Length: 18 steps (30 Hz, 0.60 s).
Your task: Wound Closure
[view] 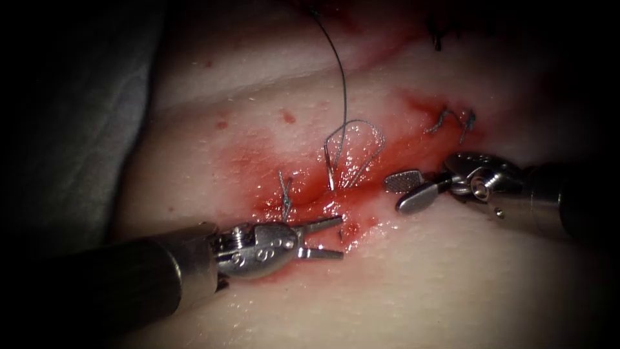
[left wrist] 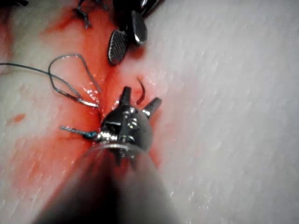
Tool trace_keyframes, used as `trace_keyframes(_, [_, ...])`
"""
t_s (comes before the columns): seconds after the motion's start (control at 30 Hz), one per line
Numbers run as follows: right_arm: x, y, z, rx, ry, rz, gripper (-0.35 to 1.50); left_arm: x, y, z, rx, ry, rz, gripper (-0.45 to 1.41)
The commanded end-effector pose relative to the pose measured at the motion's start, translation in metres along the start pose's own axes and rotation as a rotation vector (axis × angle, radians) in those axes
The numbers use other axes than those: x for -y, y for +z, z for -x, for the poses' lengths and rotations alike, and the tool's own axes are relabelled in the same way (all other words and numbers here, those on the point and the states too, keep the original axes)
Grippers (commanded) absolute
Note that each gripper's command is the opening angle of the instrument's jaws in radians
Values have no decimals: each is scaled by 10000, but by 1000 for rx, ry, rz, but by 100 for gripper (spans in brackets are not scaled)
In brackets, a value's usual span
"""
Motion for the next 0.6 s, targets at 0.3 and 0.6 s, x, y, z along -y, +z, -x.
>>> trace_keyframes(0.3, [3,-7,-15,-146,-367,155,2,-1,16,9,-116,-87,-67,-45])
trace_keyframes(0.6, [24,-14,-41,-97,-622,198,115,-15,9,-13,-258,-411,110,-45])
